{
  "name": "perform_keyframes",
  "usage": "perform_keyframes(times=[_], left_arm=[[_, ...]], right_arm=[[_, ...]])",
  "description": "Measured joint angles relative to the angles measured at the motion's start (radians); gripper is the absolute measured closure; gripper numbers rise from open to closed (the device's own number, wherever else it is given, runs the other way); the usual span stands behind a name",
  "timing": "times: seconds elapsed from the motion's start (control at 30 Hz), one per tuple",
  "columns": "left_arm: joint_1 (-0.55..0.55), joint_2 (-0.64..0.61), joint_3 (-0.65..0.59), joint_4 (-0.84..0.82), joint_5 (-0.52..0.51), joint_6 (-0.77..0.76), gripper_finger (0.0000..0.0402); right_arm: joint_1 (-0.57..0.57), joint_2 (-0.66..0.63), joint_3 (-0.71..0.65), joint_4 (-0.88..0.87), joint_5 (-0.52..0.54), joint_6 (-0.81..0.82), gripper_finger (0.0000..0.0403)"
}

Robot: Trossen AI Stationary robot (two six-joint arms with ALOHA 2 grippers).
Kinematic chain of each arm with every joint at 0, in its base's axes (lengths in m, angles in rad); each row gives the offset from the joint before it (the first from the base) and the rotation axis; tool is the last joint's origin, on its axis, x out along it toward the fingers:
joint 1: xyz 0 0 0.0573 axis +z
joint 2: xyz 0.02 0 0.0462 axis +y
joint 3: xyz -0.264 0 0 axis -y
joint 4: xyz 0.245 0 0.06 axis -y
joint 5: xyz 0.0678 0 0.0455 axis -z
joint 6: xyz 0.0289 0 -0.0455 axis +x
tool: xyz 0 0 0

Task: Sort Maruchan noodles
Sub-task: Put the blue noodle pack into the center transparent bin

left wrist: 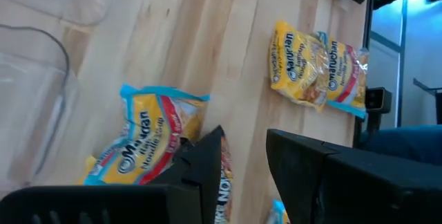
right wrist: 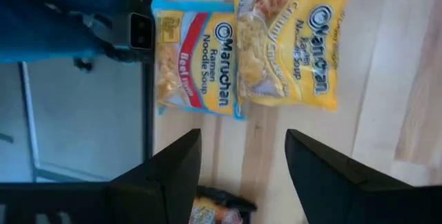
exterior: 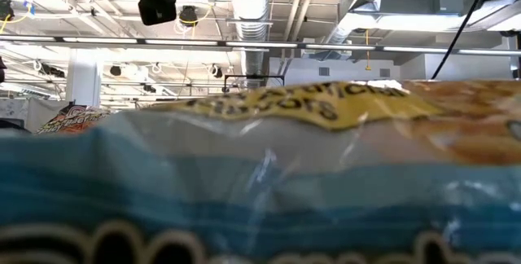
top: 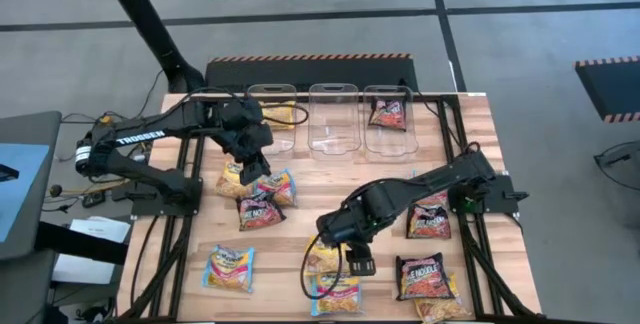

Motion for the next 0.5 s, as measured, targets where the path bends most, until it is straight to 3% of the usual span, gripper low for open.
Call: perform_keyframes(times=[0.17,0.5], left_arm=[[-0.062,0.000,0.000,0.003,-0.016,-0.077,0.0300],[-0.215,0.000,0.000,0.037,-0.142,-0.238,0.0299]], right_arm=[[0.026,0.025,0.001,0.027,-0.007,-0.056,0.0168],[0.119,0.151,0.002,0.148,0.004,-0.075,0.0168]])
